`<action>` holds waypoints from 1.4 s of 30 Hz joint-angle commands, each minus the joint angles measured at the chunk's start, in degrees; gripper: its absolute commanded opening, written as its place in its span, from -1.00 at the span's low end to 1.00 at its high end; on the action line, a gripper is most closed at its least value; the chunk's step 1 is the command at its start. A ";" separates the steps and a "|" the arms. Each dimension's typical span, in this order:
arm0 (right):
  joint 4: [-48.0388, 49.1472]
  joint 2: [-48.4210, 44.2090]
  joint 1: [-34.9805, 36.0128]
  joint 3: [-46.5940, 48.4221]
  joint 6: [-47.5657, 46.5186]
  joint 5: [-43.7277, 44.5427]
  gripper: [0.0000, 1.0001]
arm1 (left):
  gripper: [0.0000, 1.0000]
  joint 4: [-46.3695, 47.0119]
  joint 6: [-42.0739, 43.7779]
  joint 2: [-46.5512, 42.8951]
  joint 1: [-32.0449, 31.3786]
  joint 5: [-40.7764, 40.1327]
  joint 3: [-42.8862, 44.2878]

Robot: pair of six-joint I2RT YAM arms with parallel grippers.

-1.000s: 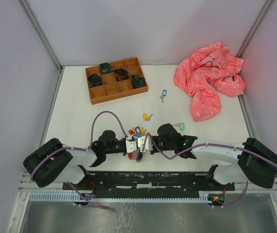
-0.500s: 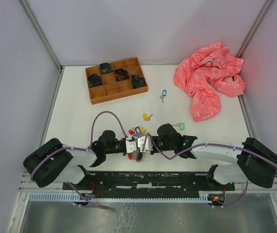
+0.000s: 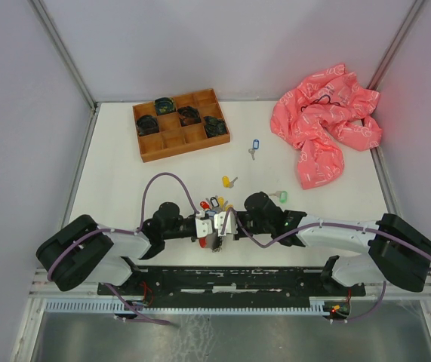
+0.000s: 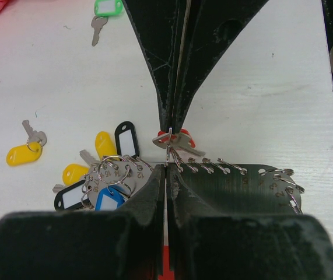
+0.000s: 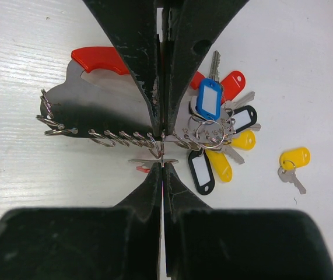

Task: Put the keys on the keyring

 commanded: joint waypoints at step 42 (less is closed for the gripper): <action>9.57 2.26 0.65 0.00 3.59 -2.87 -0.99 | -0.95 11.21 -1.80 -1.21 0.01 2.24 -1.19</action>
